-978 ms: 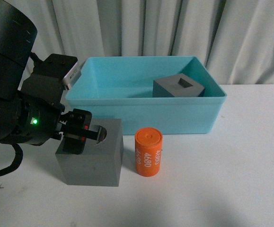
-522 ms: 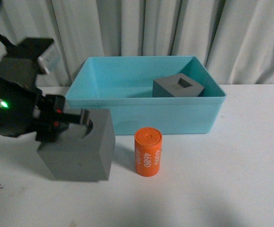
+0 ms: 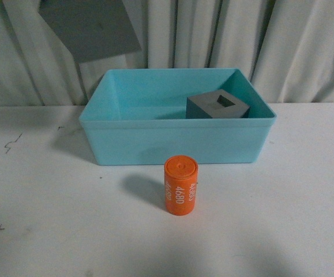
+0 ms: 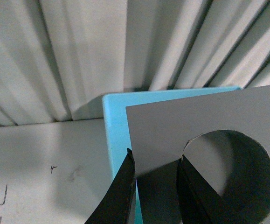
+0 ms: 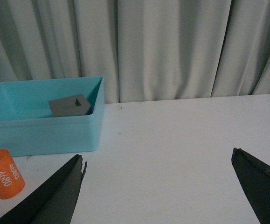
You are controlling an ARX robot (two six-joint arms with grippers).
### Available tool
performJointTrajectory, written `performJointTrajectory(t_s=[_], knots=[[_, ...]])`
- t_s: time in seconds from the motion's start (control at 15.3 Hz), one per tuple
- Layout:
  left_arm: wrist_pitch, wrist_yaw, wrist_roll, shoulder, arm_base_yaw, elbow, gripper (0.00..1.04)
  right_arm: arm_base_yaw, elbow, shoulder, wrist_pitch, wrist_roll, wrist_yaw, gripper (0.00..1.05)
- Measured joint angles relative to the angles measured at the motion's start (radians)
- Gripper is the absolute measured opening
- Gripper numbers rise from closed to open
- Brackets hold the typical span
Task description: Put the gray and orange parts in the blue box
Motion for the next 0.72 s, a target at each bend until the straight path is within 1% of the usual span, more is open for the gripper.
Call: performJointTrajectory(t_s=[0.13, 0.26, 0.52, 0.72], knots=[[0.023, -0.027, 0.061, 0.120, -0.040, 0.023, 0.20, 0.000, 0.000, 0.000, 0.000, 0.000, 0.000, 0.98], [0.047, -0.047, 0.107, 0.195, -0.057, 0.027, 0.20, 0.000, 0.000, 0.000, 0.000, 0.000, 0.000, 0.98], [0.079, -0.064, 0.145, 0.280, -0.065, 0.027, 0.19, 0.000, 0.000, 0.000, 0.000, 0.000, 0.000, 0.98], [0.092, -0.076, 0.145, 0.317, -0.050, 0.027, 0.19, 0.000, 0.000, 0.000, 0.000, 0.000, 0.000, 0.98]])
